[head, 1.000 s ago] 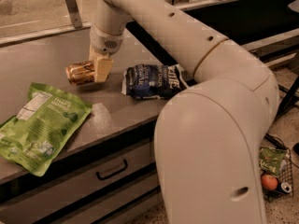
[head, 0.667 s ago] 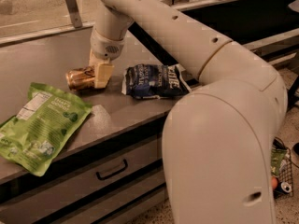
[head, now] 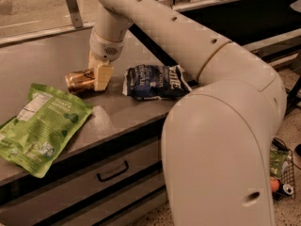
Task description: Move orange can near green rice chip bag
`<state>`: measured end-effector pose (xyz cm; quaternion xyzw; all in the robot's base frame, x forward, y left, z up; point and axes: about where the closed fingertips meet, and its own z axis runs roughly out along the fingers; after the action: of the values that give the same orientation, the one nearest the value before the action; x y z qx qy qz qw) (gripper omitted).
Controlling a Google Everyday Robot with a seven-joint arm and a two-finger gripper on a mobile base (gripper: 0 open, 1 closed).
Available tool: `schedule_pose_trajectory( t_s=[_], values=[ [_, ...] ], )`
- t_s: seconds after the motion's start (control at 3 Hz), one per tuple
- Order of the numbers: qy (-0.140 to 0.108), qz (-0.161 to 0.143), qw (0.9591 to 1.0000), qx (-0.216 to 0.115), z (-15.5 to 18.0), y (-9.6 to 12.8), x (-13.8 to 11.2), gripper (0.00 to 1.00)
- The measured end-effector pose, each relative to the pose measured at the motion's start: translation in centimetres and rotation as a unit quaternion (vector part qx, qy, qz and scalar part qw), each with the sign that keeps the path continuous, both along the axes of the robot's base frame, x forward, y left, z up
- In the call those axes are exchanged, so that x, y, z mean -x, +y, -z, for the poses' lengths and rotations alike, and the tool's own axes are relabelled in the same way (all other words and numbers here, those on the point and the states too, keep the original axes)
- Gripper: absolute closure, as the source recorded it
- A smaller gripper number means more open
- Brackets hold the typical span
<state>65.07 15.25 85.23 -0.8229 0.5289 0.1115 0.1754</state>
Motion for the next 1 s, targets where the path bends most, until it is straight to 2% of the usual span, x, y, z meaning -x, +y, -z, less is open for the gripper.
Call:
schedule_pose_trajectory(
  t_s=[0.33, 0.67, 1.0],
  values=[
    [0.000, -0.002, 1.0000, -0.001, 0.2, 0.2, 0.0, 0.13],
    [-0.023, -0.012, 0.9996, 0.006, -1.4, 0.3, 0.5, 0.00],
    [-0.054, -0.028, 0.9979, 0.022, -3.9, 0.1, 1.4, 0.00]
  ],
)
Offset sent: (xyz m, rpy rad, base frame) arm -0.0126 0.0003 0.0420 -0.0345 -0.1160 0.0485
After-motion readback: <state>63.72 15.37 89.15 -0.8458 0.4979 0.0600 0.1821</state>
